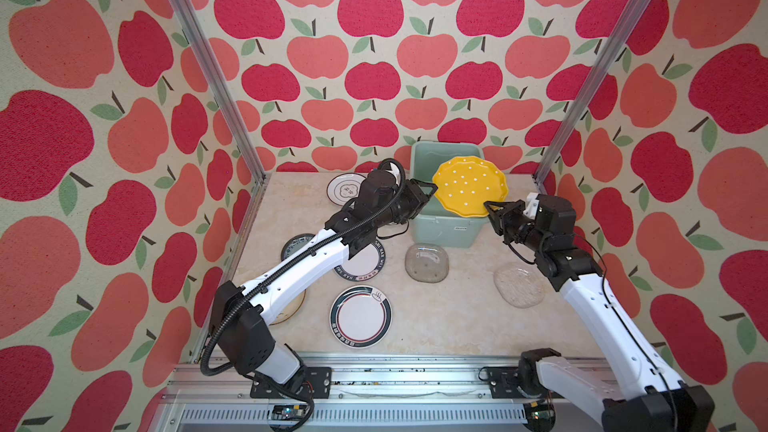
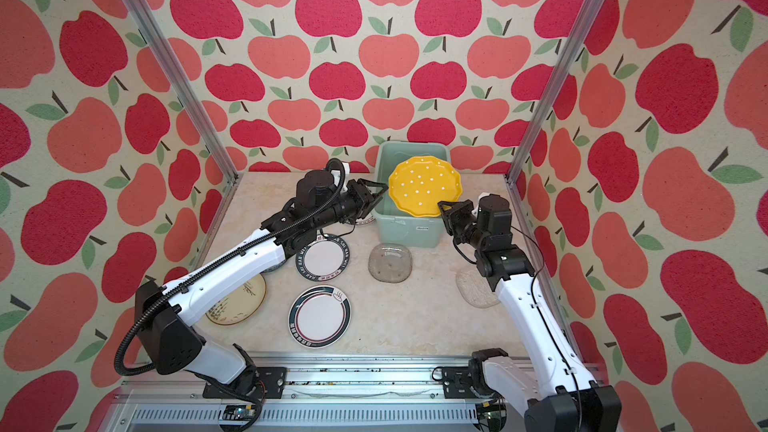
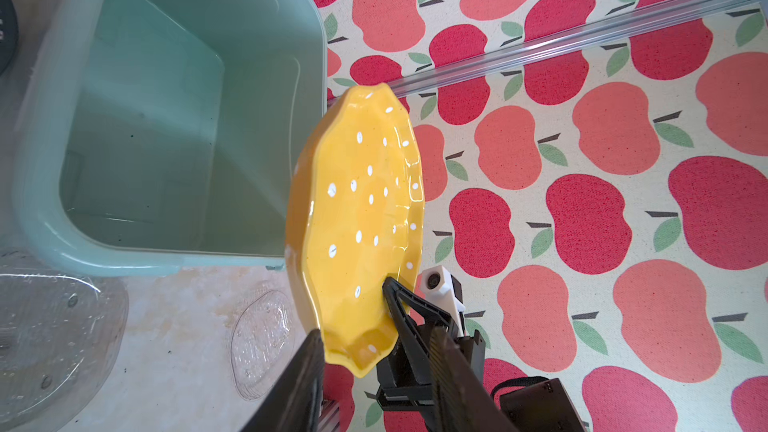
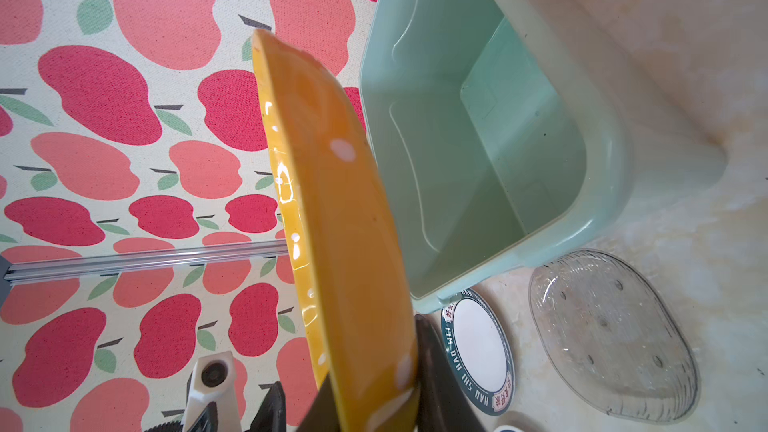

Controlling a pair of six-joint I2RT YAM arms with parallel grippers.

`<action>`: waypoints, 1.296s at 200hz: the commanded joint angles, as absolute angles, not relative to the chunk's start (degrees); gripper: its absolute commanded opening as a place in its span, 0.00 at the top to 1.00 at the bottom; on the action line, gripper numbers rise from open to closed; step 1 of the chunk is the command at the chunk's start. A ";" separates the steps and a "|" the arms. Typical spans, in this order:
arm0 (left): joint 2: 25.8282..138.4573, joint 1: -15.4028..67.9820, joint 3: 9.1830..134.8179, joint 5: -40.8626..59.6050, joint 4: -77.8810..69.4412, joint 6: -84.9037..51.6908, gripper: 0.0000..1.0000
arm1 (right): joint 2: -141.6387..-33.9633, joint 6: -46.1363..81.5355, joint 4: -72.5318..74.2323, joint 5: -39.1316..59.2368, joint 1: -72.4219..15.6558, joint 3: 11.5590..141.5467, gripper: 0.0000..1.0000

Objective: Place the plates into the plastic bin on the countertop
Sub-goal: 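Open the left gripper and withdraw it while the right gripper holds the plate, then move the plate over the bin with the right gripper while the left draws back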

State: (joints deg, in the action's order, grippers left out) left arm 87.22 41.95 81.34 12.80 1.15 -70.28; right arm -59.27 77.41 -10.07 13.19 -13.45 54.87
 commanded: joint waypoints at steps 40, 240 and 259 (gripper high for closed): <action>84.78 36.57 80.37 10.98 11.92 -63.48 0.54 | -59.91 77.35 -1.89 14.63 -11.41 59.31 0.97; 130.06 33.90 129.55 9.31 46.69 -36.49 0.66 | -63.64 76.64 -2.13 23.55 -2.08 61.50 0.98; 130.77 35.21 130.97 8.80 47.80 -37.30 0.70 | -63.20 76.99 -1.81 24.12 -1.04 60.76 0.98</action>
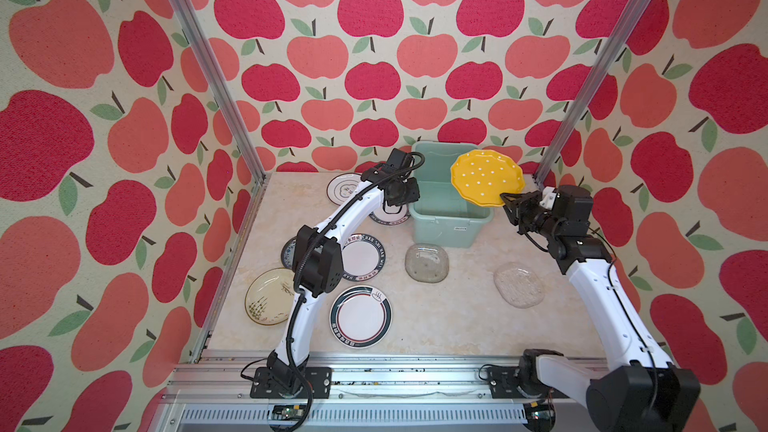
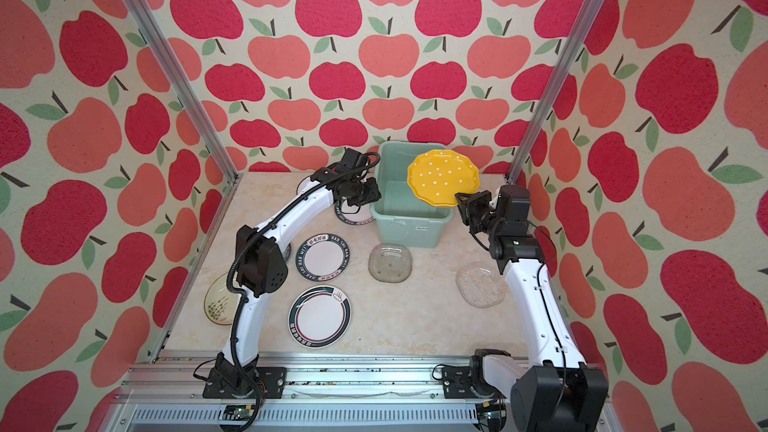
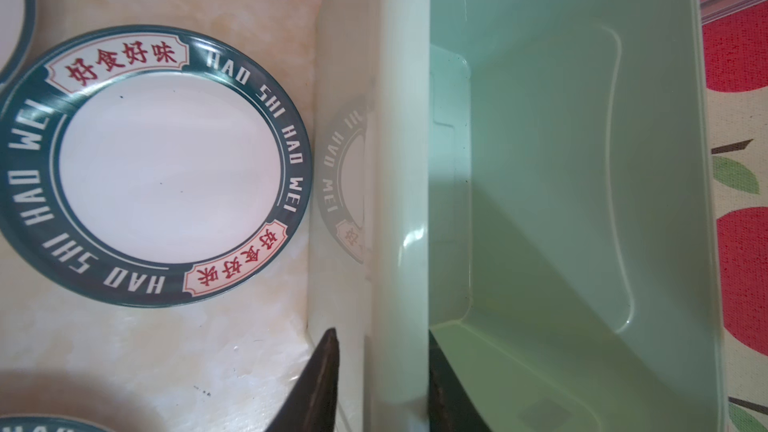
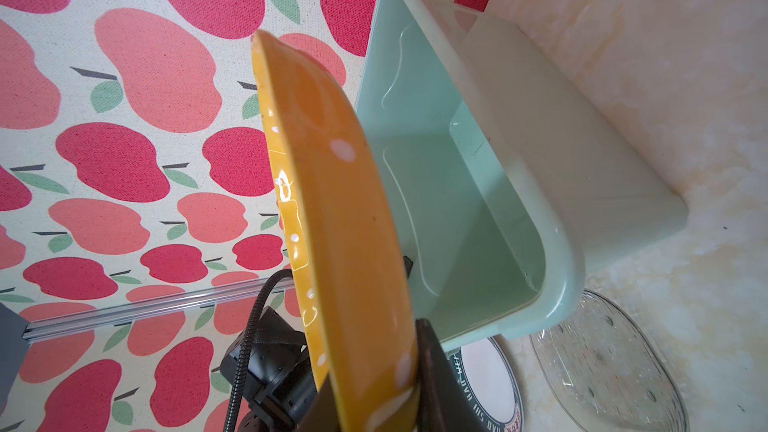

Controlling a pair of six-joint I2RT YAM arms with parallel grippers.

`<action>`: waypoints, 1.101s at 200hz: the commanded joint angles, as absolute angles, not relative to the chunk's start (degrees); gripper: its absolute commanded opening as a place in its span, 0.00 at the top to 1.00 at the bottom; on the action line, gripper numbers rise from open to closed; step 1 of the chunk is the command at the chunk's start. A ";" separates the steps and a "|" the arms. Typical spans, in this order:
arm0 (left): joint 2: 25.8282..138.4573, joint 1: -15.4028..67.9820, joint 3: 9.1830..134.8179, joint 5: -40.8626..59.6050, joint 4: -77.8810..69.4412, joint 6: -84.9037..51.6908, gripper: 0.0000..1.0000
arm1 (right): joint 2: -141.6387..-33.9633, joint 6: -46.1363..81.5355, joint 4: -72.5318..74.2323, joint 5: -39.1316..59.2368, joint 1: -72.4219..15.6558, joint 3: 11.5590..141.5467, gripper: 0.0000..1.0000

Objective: Place the plates into the plastic bin on the countertop
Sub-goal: 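Move the plate over the bin with the right gripper while the left draws back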

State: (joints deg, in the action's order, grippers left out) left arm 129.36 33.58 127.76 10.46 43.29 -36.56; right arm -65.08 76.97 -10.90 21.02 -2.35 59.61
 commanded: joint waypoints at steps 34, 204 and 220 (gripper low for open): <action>131.45 37.25 132.73 7.66 49.39 -40.29 0.79 | -62.52 77.41 -1.48 25.18 0.18 59.95 0.98; 133.56 45.88 134.51 5.80 50.07 -59.63 0.97 | -60.47 81.02 -4.22 20.77 3.27 58.71 0.98; 132.95 46.14 132.74 5.66 48.96 -60.94 0.96 | -60.65 81.12 -4.93 20.26 3.30 59.18 0.98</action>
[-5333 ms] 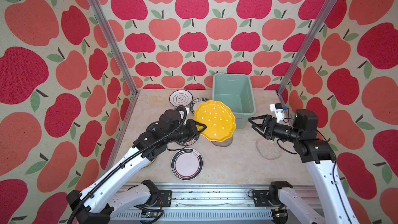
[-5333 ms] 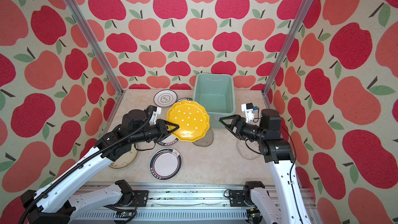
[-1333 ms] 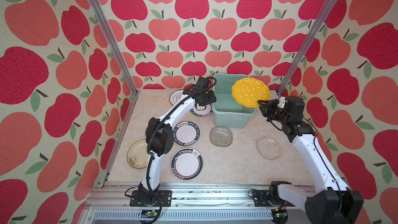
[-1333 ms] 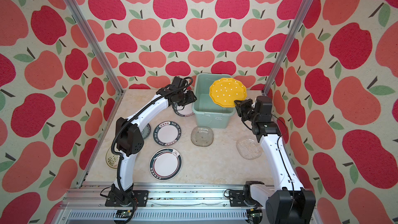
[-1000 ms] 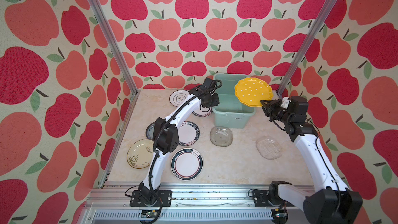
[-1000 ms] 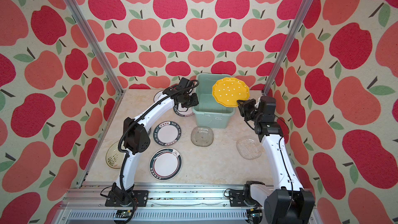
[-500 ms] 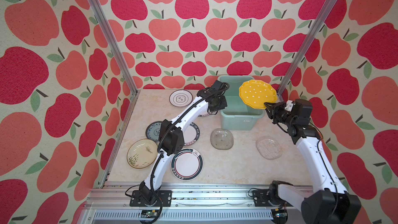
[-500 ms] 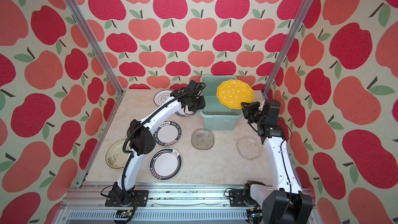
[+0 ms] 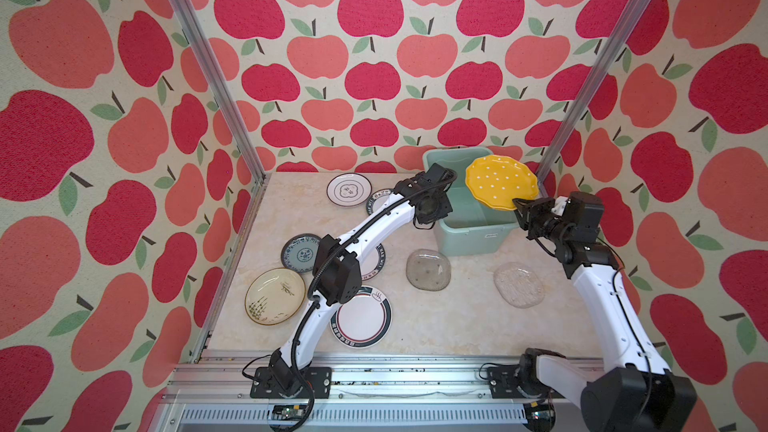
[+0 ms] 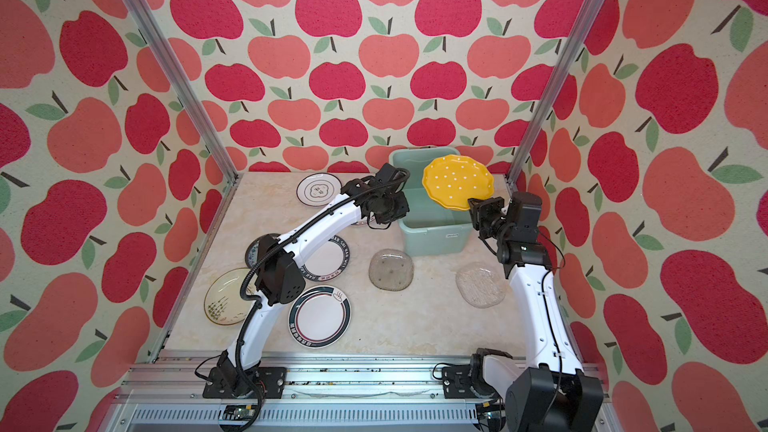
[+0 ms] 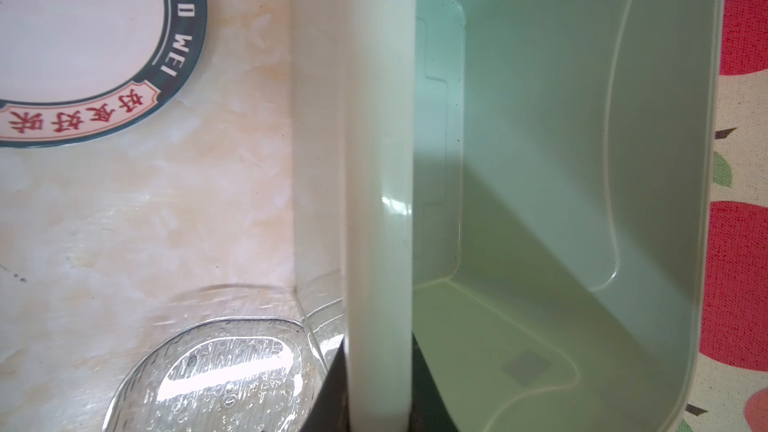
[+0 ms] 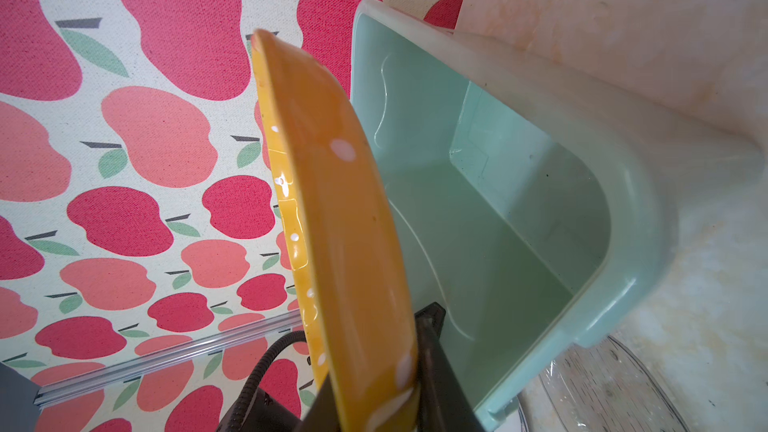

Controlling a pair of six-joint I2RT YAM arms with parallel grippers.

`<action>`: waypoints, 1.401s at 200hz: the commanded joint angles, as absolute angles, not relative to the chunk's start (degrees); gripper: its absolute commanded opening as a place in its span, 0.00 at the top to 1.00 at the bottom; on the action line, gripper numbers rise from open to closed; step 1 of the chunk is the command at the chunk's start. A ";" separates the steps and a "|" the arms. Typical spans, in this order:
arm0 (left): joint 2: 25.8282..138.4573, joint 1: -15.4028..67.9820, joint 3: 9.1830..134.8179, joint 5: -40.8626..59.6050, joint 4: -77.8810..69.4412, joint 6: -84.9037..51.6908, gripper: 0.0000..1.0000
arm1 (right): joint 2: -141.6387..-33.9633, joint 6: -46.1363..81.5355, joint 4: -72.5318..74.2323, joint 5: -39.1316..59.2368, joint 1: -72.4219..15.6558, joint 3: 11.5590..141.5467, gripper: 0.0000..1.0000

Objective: Place the plates into the plastic bin on the countertop
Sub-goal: 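Move the plate over the bin with the right gripper while the left draws back, then lower the yellow plate into the green bin with the right gripper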

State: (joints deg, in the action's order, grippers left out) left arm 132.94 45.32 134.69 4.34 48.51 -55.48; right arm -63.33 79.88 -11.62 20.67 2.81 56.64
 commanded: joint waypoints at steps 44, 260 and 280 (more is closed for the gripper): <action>128.58 46.14 124.34 6.20 43.22 -63.46 0.80 | -61.52 80.60 -9.67 18.11 2.99 62.40 0.98; 84.46 39.32 82.37 9.89 17.36 -37.06 0.29 | -84.89 94.17 -27.09 -24.49 -21.36 88.68 0.98; 80.87 38.48 78.88 8.86 17.15 -37.05 0.29 | -87.77 99.07 -28.04 -26.67 -23.16 90.15 0.98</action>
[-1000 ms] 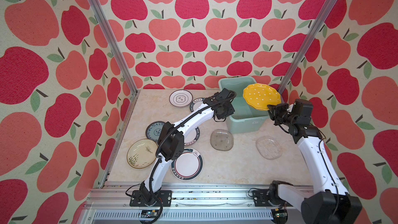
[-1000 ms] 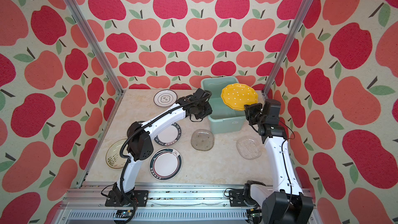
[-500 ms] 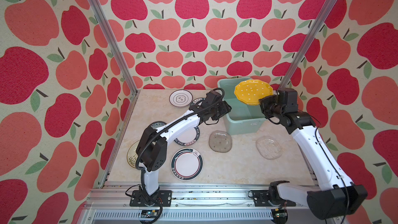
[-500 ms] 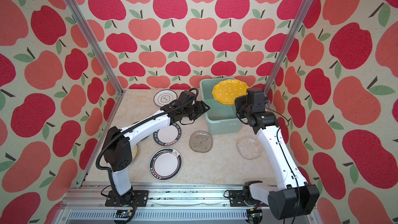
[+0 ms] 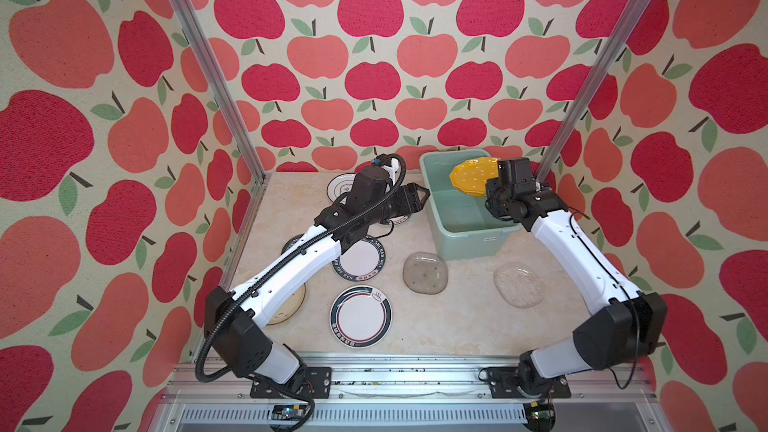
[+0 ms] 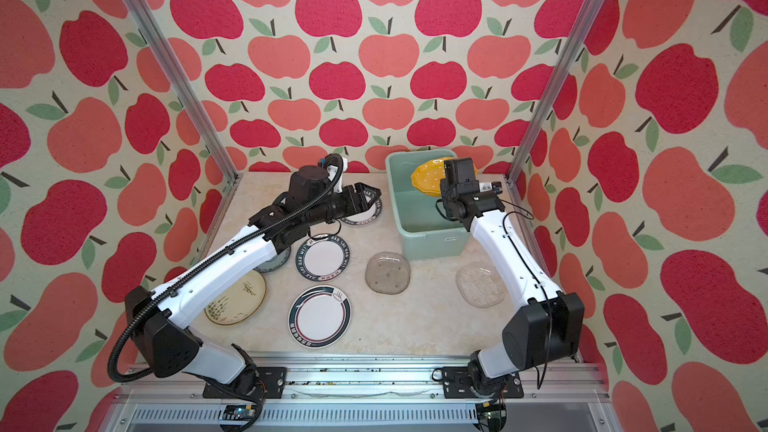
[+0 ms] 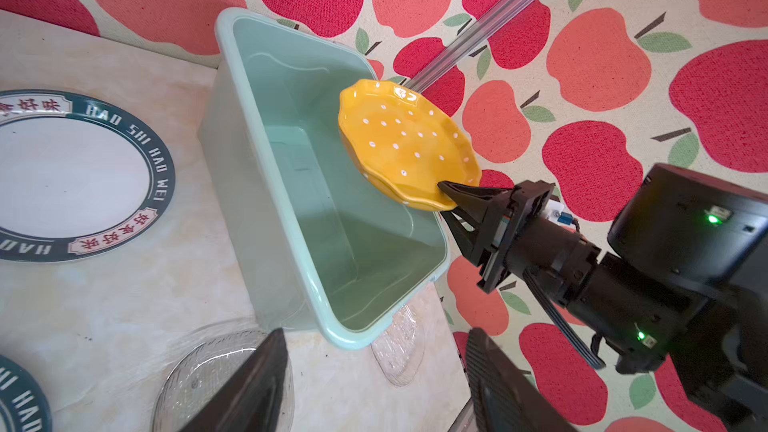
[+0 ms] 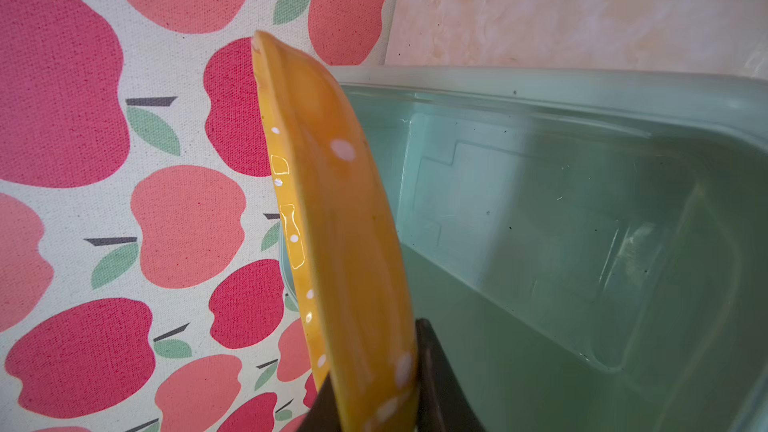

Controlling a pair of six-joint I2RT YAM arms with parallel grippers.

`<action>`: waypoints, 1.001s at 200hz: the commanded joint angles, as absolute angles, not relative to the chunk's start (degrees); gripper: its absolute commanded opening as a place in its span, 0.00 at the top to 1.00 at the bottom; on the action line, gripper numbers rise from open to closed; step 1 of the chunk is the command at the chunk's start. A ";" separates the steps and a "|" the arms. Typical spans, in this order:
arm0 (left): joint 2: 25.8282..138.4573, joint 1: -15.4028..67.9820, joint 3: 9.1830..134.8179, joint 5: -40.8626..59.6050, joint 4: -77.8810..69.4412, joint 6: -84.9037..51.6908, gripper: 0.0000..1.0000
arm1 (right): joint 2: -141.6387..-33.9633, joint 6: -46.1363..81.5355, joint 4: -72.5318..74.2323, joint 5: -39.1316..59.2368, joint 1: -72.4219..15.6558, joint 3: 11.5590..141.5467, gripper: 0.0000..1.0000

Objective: Place the plates into the plastic bin on the countertop
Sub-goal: 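Lower the yellow plate into the green bin with the right gripper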

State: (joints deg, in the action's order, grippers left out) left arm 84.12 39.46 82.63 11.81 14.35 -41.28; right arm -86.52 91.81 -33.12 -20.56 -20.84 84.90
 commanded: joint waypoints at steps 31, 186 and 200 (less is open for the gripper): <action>77.61 38.41 76.49 6.32 18.86 -33.67 0.29 | -93.01 102.92 -31.60 -31.94 -26.18 95.18 0.98; 70.70 35.15 69.28 7.28 22.21 -31.03 0.29 | -109.96 107.53 -39.29 -37.36 -29.08 107.81 0.98; 70.32 35.00 68.89 7.18 22.55 -31.11 0.29 | -110.85 107.34 -38.69 -36.84 -29.01 107.37 0.98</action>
State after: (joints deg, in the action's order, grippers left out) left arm 72.07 35.44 69.95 6.87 20.60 -32.14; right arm -110.50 106.04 -42.70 -33.41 -29.23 105.21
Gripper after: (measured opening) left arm 0.711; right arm 0.221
